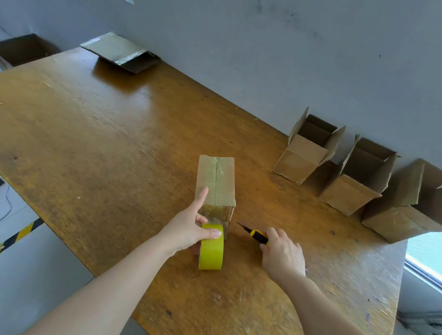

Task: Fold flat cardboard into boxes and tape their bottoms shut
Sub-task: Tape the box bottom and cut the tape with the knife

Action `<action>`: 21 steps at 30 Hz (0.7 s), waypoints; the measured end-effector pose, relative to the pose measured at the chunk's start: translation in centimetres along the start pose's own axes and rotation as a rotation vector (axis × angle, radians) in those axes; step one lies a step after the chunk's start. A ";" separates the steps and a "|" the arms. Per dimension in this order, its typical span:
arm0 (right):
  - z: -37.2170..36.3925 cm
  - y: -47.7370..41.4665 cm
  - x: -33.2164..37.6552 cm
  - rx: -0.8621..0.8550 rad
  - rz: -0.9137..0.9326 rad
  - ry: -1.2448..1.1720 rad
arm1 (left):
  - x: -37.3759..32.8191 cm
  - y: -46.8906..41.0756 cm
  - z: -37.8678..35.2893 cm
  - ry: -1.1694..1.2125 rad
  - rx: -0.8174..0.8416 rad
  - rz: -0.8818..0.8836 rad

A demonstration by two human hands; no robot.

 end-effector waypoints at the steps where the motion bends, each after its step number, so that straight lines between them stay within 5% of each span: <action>1: 0.0 0.3 0.4 -0.055 0.066 -0.037 | 0.1 0.0 0.0 0.002 -0.006 0.001; 8: 0.9 2.1 0.8 -0.244 0.225 0.039 | 0.5 -0.3 0.1 -0.019 -0.026 0.009; 21: 4.1 -0.4 6.1 -0.144 0.335 0.333 | 0.0 -0.2 0.0 0.005 -0.008 0.033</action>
Point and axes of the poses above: each hand's wrist, its own y-axis away from the middle knuckle, its own z-axis out of the back of the hand, x = y × z, the point moved 2 cm from there along -y, towards the middle knuckle, and after that the axes turned 15 degrees about x, right-handed, at the moved point
